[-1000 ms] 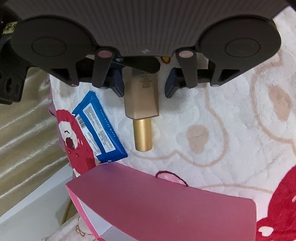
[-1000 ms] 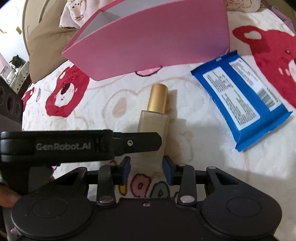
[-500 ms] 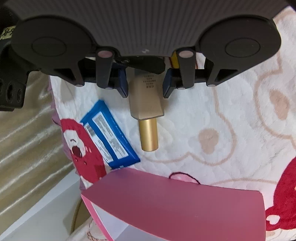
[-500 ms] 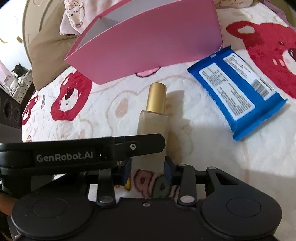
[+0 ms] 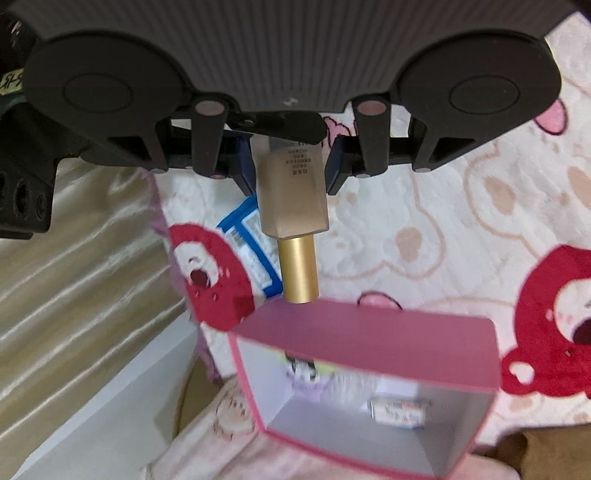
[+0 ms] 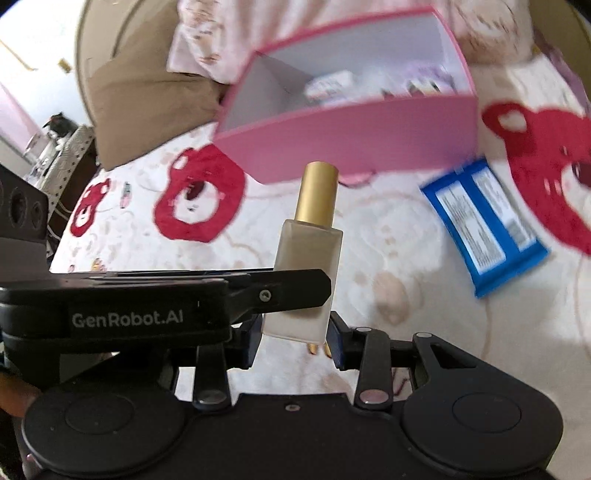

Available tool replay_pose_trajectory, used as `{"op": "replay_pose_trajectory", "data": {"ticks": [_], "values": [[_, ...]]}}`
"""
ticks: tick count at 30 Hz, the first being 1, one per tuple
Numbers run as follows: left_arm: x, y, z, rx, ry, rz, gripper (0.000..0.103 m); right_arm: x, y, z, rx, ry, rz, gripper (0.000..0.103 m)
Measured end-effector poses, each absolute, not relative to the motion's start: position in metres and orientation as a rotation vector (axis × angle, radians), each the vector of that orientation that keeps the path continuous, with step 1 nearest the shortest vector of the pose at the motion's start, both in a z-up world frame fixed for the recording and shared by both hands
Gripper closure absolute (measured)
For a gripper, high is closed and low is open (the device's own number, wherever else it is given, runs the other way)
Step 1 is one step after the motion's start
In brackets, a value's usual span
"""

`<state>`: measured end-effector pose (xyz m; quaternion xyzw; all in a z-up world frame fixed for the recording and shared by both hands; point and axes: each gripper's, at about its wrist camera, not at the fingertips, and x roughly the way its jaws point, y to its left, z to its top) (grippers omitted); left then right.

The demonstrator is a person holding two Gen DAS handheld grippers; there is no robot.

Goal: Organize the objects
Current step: 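Carry the foundation bottle with the left gripper into the pink box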

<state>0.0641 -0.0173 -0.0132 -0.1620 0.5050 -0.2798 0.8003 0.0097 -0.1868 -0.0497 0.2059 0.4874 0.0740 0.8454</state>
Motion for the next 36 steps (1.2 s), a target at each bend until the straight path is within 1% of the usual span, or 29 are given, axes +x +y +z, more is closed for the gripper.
{"op": "replay_pose_trajectory", "data": {"ticks": [6, 11, 15, 18, 24, 36], "values": [[0.077, 0.013, 0.024, -0.419, 1.029, -0.595, 0.064, 0.03, -0.167, -0.004, 0.317, 0.98, 0.189, 0.061], [0.097, 0.026, 0.066, -0.371, 0.953, -0.554, 0.065, 0.07, -0.162, 0.032, 0.307, 0.952, 0.229, 0.061], [0.131, 0.029, 0.09, -0.349, 0.929, -0.527, 0.064, 0.101, -0.159, 0.051, 0.281, 0.901, 0.223, 0.061], [0.161, 0.027, 0.096, -0.355, 0.934, -0.514, 0.064, 0.126, -0.167, 0.055, 0.285, 0.874, 0.215, 0.061], [0.221, 0.011, 0.071, -0.383, 1.009, -0.482, 0.064, 0.173, -0.19, 0.036, 0.32, 0.895, 0.177, 0.061], [0.295, -0.018, -0.022, -0.333, 1.162, -0.386, 0.064, 0.245, -0.224, -0.064, 0.524, 1.019, 0.121, 0.06]]}}
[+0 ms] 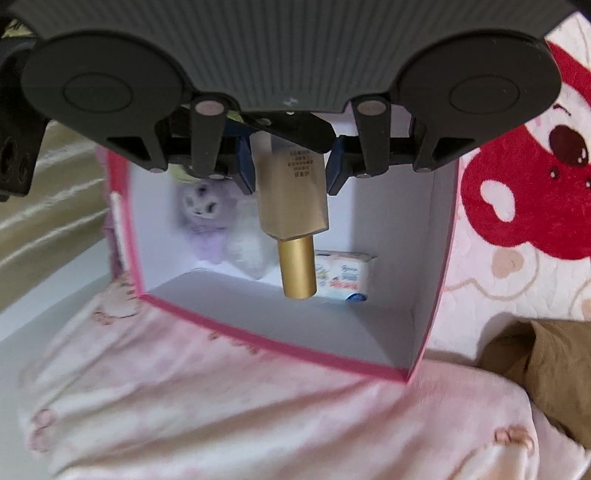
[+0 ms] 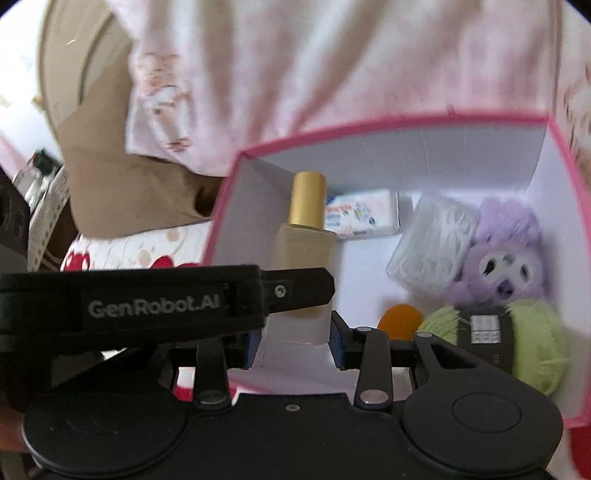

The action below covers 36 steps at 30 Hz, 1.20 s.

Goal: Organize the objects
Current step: 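Carry the foundation bottle with the left gripper into the pink box, then open the left gripper to set the bottle upright in the box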

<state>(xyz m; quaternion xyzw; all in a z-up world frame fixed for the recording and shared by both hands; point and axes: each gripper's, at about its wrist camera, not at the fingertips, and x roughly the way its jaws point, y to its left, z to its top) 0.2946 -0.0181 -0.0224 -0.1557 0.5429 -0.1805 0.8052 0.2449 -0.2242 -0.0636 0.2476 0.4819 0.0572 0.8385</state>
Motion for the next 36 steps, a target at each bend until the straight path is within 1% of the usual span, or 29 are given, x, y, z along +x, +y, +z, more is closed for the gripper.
{"op": "replay_pose_trajectory", "data": {"ticks": [4, 11, 18, 24, 25, 26, 27, 28, 31, 36], "values": [[0.307, -0.021, -0.044, -0.317, 1.192, -0.387, 0.064, 0.258, -0.23, -0.085, 0.572, 1.056, 0.105, 0.061], [0.316, -0.02, -0.072, -0.375, 1.238, -0.367, 0.063, 0.269, -0.221, -0.103, 0.533, 1.113, 0.016, 0.061], [0.312, -0.021, -0.076, -0.377, 1.244, -0.368, 0.063, 0.27, -0.217, -0.104, 0.498, 1.153, -0.011, 0.061], [0.307, -0.025, -0.079, -0.355, 1.253, -0.356, 0.065, 0.271, -0.211, -0.099, 0.393, 1.155, -0.011, 0.059], [0.305, -0.024, -0.078, -0.37, 1.258, -0.341, 0.06, 0.269, -0.213, -0.097, 0.397, 1.149, 0.003, 0.056], [0.303, -0.023, -0.074, -0.377, 1.256, -0.334, 0.059, 0.266, -0.217, -0.094, 0.418, 1.138, 0.006, 0.052], [0.302, -0.023, -0.07, -0.381, 1.24, -0.349, 0.059, 0.263, -0.22, -0.09, 0.436, 1.127, 0.014, 0.052], [0.301, -0.024, -0.064, -0.38, 1.226, -0.363, 0.057, 0.258, -0.223, -0.086, 0.446, 1.117, 0.027, 0.051], [0.294, -0.024, -0.044, -0.342, 1.209, -0.373, 0.056, 0.244, -0.226, -0.068, 0.421, 1.075, 0.063, 0.051], [0.271, -0.028, -0.005, -0.22, 1.164, -0.383, 0.049, 0.215, -0.224, -0.035, 0.326, 1.026, 0.112, 0.05]]}}
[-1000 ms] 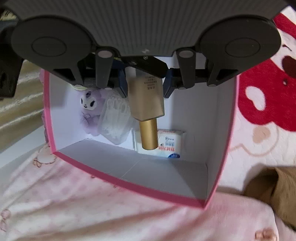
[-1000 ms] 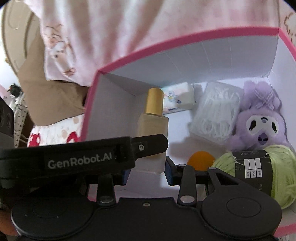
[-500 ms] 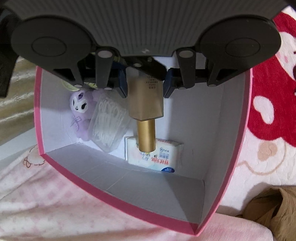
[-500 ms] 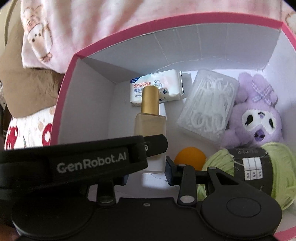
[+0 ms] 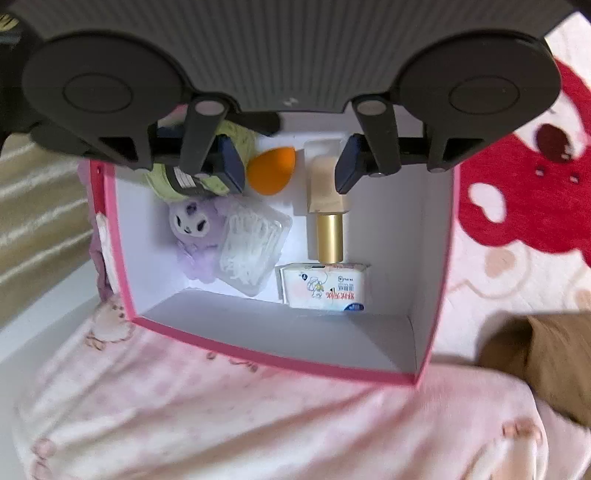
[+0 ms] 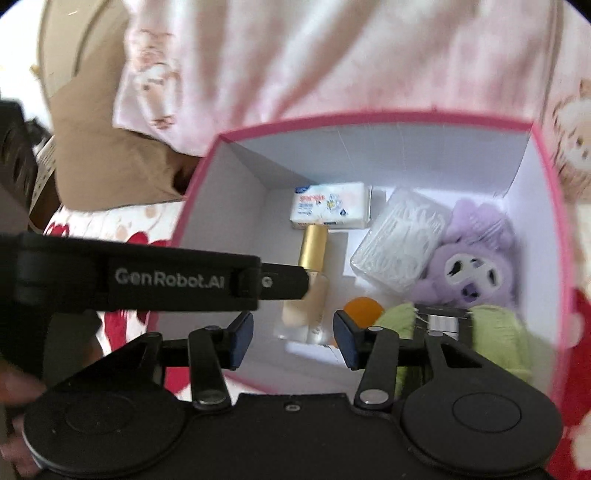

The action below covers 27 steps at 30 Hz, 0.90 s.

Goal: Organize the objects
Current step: 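Open the left gripper to set the bottle upright in the box, then withdraw the left gripper and move it toward the blue wipes pack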

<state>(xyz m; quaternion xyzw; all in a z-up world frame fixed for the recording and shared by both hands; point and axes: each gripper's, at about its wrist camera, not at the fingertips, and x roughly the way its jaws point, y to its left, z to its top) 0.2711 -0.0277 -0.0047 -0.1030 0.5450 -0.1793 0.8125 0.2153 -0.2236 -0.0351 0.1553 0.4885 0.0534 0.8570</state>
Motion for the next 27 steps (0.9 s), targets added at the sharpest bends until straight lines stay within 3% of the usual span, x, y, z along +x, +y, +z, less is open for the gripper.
{"op": "replay_pose_trajectory", "data": {"ticks": [17, 21, 27], "values": [[0.161, -0.009, 0.111, -0.021, 1.06, -0.45, 0.041, 0.087, -0.203, 0.094, 0.034, 0.782, 0.216, 0.034], [0.132, -0.002, 0.124, -0.032, 1.048, -0.482, 0.038, 0.042, -0.192, 0.103, -0.081, 0.679, 0.212, 0.026], [0.097, -0.005, 0.115, -0.012, 1.055, -0.511, 0.038, -0.014, -0.19, 0.082, -0.073, 0.671, 0.185, 0.017]]}}
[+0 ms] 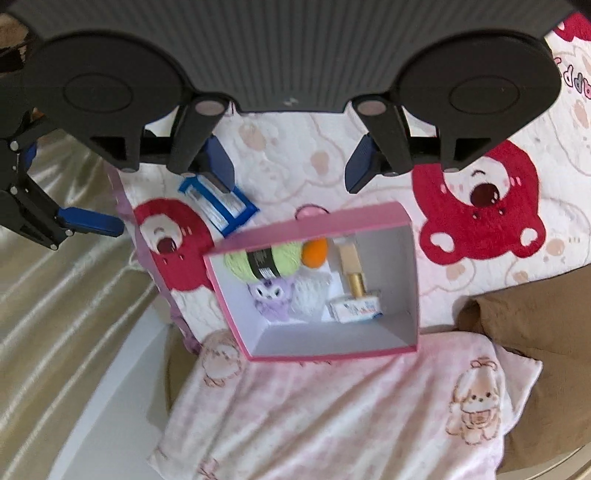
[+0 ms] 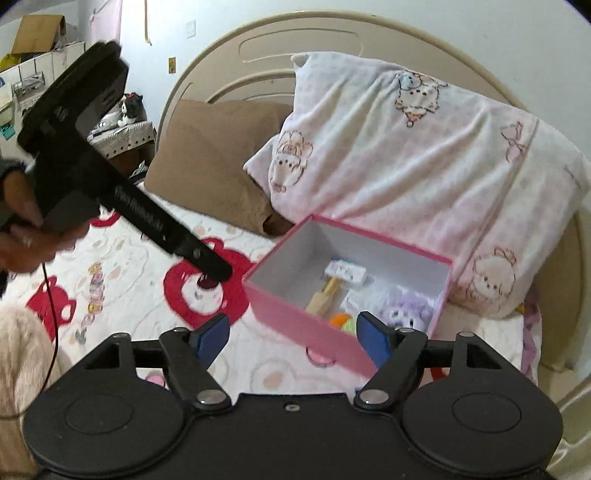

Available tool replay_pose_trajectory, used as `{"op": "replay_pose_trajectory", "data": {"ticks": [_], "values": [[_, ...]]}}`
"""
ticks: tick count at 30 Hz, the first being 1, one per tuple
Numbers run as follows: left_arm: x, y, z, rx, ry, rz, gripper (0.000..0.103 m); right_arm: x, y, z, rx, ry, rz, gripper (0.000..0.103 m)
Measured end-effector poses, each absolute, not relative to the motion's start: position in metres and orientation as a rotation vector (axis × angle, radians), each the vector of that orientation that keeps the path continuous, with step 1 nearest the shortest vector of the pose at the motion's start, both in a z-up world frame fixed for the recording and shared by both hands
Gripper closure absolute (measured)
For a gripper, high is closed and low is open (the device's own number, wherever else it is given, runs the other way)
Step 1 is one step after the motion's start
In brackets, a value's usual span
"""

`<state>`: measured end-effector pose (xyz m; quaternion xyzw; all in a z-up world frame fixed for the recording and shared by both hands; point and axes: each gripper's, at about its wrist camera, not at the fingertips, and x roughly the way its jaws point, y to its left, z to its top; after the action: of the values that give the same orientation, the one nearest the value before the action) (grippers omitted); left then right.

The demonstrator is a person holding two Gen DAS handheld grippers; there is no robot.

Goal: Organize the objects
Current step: 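Withdraw the left gripper and move it toward the blue wipes pack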

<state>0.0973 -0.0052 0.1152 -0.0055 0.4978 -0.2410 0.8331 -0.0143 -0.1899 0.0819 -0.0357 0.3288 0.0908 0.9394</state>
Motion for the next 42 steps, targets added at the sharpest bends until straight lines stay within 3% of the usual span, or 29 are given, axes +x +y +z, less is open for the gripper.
{"op": "replay_pose_trajectory", "data": {"ticks": [10, 26, 33, 42], "values": [[0.081, -0.049, 0.065, 0.1, 1.052, -0.551, 0.033, -0.079, -0.198, 0.034, -0.033, 0.535, 0.124, 0.007], [0.119, -0.123, -0.056, 0.123, 0.948, -0.705, 0.032, -0.051, -0.289, -0.122, 0.4, 0.692, -0.077, 0.006], [0.132, -0.154, -0.101, 0.099, 0.954, -0.671, 0.033, -0.051, -0.285, -0.145, 0.347, 0.71, -0.099, 0.007], [0.151, -0.181, -0.12, -0.022, 0.902, -0.594, 0.032, -0.047, -0.278, -0.152, 0.327, 0.7, -0.108, 0.007]]}}
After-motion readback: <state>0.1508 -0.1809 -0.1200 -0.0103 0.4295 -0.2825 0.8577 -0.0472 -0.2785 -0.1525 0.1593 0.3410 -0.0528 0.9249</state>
